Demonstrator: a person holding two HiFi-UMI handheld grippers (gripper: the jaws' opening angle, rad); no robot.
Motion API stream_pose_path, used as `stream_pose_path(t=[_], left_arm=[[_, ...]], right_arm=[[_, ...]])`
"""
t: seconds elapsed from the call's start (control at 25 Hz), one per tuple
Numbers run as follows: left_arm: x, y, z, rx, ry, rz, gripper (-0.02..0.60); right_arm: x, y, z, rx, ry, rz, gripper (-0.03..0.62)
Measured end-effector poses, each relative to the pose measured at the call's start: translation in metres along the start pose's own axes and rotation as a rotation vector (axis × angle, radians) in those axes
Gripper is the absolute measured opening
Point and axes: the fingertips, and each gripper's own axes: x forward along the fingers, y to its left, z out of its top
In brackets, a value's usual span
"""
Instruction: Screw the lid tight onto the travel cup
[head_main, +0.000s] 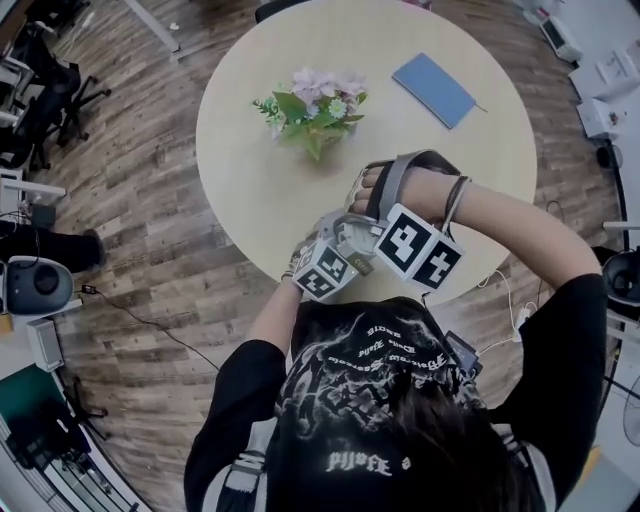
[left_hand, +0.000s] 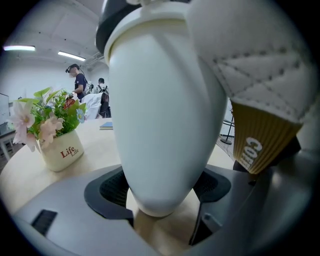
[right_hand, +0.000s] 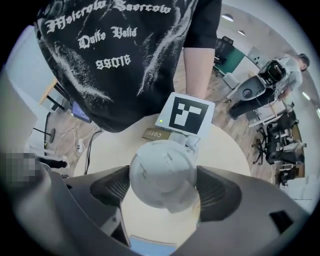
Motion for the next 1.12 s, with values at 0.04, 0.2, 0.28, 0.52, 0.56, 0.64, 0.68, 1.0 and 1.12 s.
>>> stream_pose_path(t=[0.04,0.2,0.28,0.52,0.56,0.64,0.68,1.0,1.12], left_arm=[[0.001,0.0,0.0,0.002,0.0,-0.002,0.397],[0.003,0.0,-0.001,0.008,-0.01,-0.008,0.397],[0.005,0.001,-0.001,-0.005,-0.022,0.007,0.397],[0.007,0.001,0.001,-0.025,-0.037,0.036,0.399],[0.007,0.0,0.001,-0.021,-0.036,0.031,0.399],[0.009,-0.001,0.002,-0.011,-0.039,0.022,0.399],[0.01,-0.001,0.002,-0.007,-0.041,0.019,0.399],[0.014,-0.001,0.005,-0.01,-0.051,0.046,0.4],[0.017,-0.002,0.005,-0.002,-0.053,0.046,0.4]], right_arm=[[0.001,0.0,0.0,0.016,-0.015,0.005,0.417],[0.001,-0.002,0.001,0.117,-0.101,-0.033,0.417],[0.0,-0.005,0.001,0.182,-0.136,-0.05,0.42],[0.0,-0.007,-0.002,0.443,-0.245,-0.102,0.428],[0.0,-0.007,-0.002,0.499,-0.273,-0.119,0.428],[-0.001,-0.008,-0.002,0.588,-0.309,-0.161,0.43],[-0.001,-0.008,-0.003,0.62,-0.317,-0.182,0.431],[-0.004,-0.009,-0.005,0.765,-0.368,-0.273,0.434],[-0.005,-0.008,-0.007,0.84,-0.395,-0.327,0.436]])
